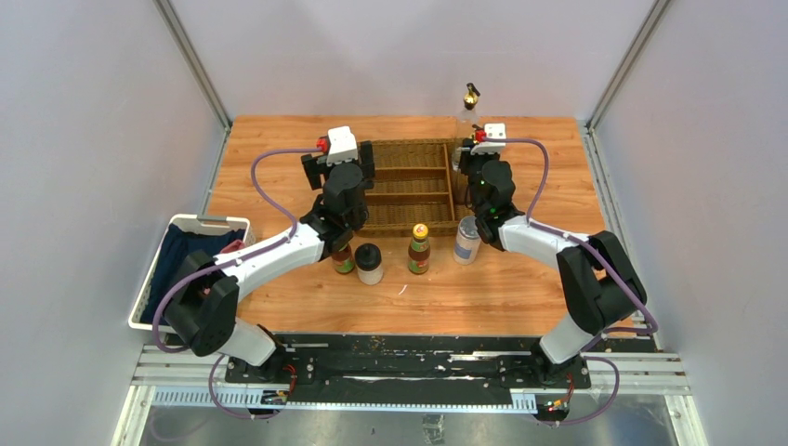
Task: Organize the condiment bottles
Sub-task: Place the bottle in the storage box.
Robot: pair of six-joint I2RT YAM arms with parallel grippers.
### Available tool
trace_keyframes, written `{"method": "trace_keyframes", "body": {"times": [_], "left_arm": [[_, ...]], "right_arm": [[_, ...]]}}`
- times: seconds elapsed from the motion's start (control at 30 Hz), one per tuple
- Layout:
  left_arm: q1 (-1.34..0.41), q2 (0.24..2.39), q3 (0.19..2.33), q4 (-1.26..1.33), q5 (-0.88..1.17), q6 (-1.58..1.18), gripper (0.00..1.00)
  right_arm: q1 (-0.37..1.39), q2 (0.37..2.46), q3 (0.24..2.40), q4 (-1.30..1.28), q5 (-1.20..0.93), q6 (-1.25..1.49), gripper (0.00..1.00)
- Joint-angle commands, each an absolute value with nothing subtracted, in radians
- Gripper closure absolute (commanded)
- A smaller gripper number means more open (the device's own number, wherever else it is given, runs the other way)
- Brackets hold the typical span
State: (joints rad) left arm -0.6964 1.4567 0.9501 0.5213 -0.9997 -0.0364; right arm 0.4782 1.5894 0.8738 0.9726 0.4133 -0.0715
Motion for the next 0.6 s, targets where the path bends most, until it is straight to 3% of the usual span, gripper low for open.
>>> {"method": "trace_keyframes", "body": {"times": [0.0, 0.13, 0.37, 0.57], "left_arm": [[-0.704, 1.469, 0.969, 0.533, -1.032, -0.044, 0.00], [-0.704, 1.470, 0.972, 0.533, -1.031, -0.045, 0.00], [-0.704, 1.474, 0.979, 0.532, -1.026, -0.044, 0.00], [-0.704, 1.475, 0.988, 0.532, -1.023, -0.039, 0.00]], "right_arm": [[0.483, 1.598, 0.867, 1.037, 0.436, -0.066, 0.76], [0.483, 1.600, 0.869, 1.030, 0.433, -0.066, 0.56], [0.483, 1.599, 0.880, 1.011, 0.424, -0.067, 0.33], [0.483, 1.597, 0.891, 1.001, 0.417, -0.071, 0.29]]}}
